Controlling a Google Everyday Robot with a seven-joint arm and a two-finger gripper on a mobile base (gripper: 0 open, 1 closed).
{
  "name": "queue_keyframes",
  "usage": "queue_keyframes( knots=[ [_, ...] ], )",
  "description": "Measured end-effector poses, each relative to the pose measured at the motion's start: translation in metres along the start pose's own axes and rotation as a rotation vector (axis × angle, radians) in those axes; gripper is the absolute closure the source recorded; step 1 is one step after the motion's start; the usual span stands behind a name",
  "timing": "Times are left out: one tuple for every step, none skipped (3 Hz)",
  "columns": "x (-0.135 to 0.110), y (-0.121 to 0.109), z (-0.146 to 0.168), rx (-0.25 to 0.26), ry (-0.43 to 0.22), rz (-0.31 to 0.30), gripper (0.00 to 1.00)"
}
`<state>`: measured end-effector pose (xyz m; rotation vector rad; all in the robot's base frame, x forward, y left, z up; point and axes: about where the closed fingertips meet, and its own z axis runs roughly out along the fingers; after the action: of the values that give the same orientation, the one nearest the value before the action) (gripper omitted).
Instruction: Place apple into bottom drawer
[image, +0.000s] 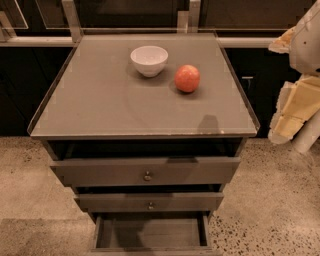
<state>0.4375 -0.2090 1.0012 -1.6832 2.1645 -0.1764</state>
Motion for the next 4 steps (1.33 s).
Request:
queue_keyframes(
  knots=[
    [-0.002,-0.003,-0.001,0.008,-0.006,0.0,0.0],
    [-0.021,-0.044,0.003,0.053,-0.057,-0.007,0.0],
    [-0.063,-0.115,0.047,0.041,-0.137,0.005,0.0],
    [-0.109,-0.165,0.1,-0.012,-0.221,0.037,0.0]
  ],
)
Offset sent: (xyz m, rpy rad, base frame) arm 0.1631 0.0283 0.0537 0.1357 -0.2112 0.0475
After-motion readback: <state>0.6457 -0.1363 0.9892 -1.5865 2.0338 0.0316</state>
